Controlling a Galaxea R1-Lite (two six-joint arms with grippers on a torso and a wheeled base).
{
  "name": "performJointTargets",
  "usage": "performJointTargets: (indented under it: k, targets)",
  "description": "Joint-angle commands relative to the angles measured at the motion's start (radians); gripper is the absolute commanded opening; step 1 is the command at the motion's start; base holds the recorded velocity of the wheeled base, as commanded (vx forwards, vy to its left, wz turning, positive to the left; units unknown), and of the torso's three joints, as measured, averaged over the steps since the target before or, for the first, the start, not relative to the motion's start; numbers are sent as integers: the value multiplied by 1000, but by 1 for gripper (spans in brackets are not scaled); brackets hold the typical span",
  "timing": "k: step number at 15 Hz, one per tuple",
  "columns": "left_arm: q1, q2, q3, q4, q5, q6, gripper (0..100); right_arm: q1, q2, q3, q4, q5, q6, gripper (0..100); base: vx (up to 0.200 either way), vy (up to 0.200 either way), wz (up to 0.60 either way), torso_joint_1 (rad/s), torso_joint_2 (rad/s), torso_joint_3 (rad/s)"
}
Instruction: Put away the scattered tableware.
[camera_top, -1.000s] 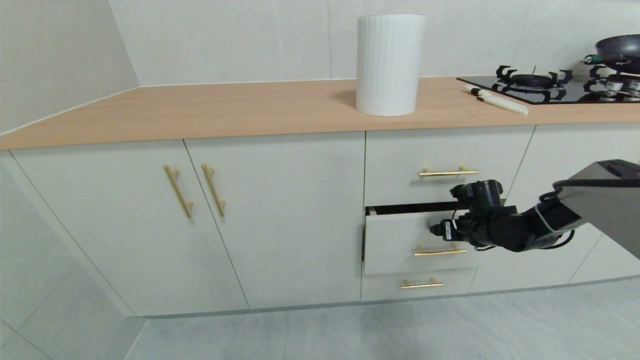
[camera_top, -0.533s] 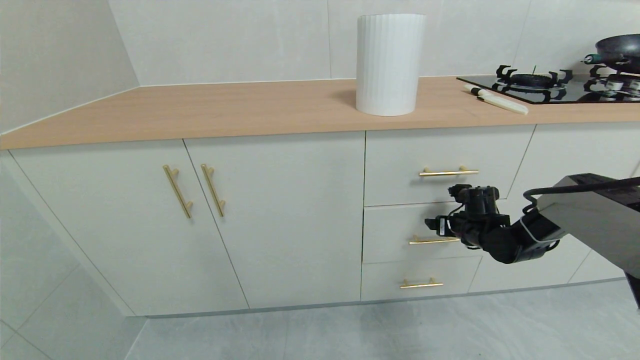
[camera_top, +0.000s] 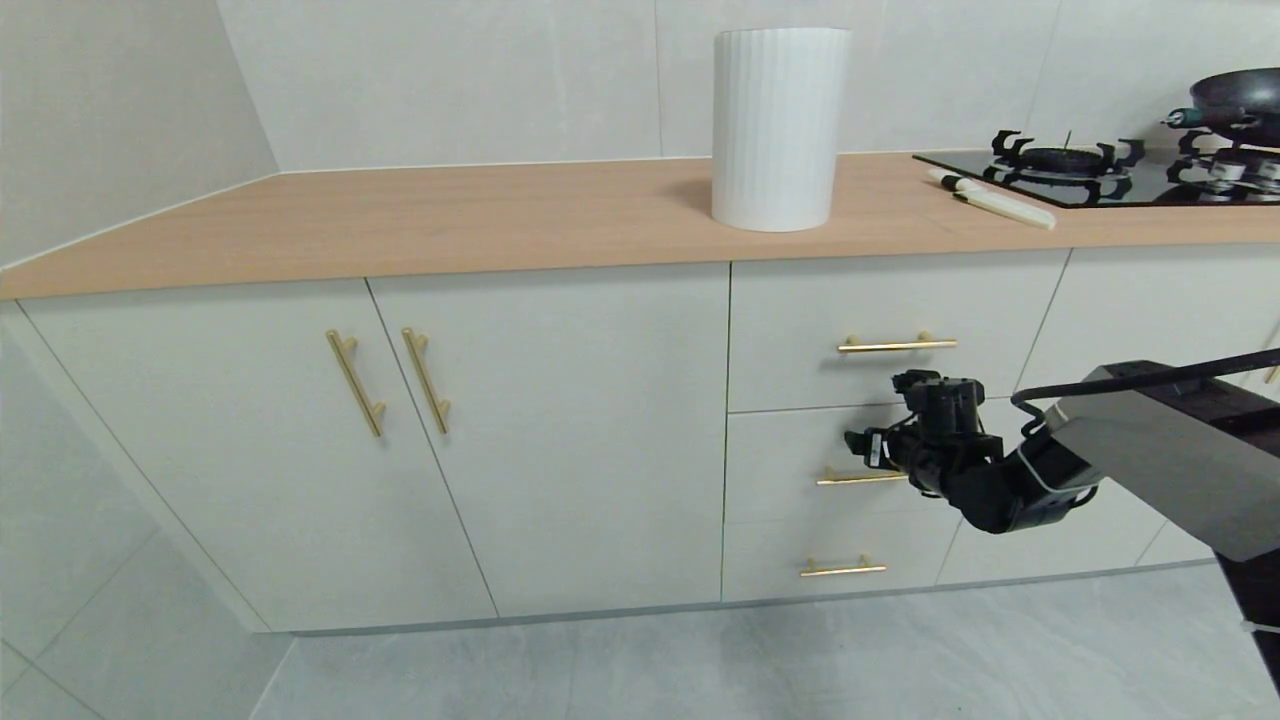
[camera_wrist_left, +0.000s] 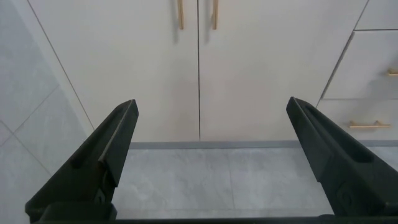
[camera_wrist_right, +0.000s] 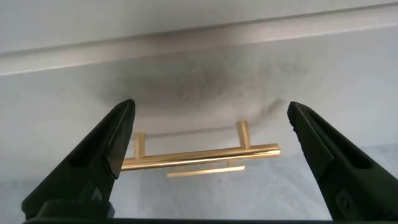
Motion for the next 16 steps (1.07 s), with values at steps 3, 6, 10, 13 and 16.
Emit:
performJointTargets:
  k: [3,6,10,13,16]
  targets:
    - [0,0,-1,0,1,0,100,0,5,-6,-6,-3,6,100,0,0,0,0,0,0]
    - [0,0,-1,0,1,0,100,4,-131,107,-4,1,4,100,0,0,0,0,0,0]
    - [0,0,-1,0,1,0,100,49,-475,396,-32,-67,9,100,0,0,0,0,0,0]
    - [0,0,1,0,1,0,100,115,-780,641,-149,-236,-36,100,0,0,0,0,0,0]
    - [0,0,-1,0,1,0,100,124,-1134,887,-149,-289,-120,100,0,0,0,0,0,0]
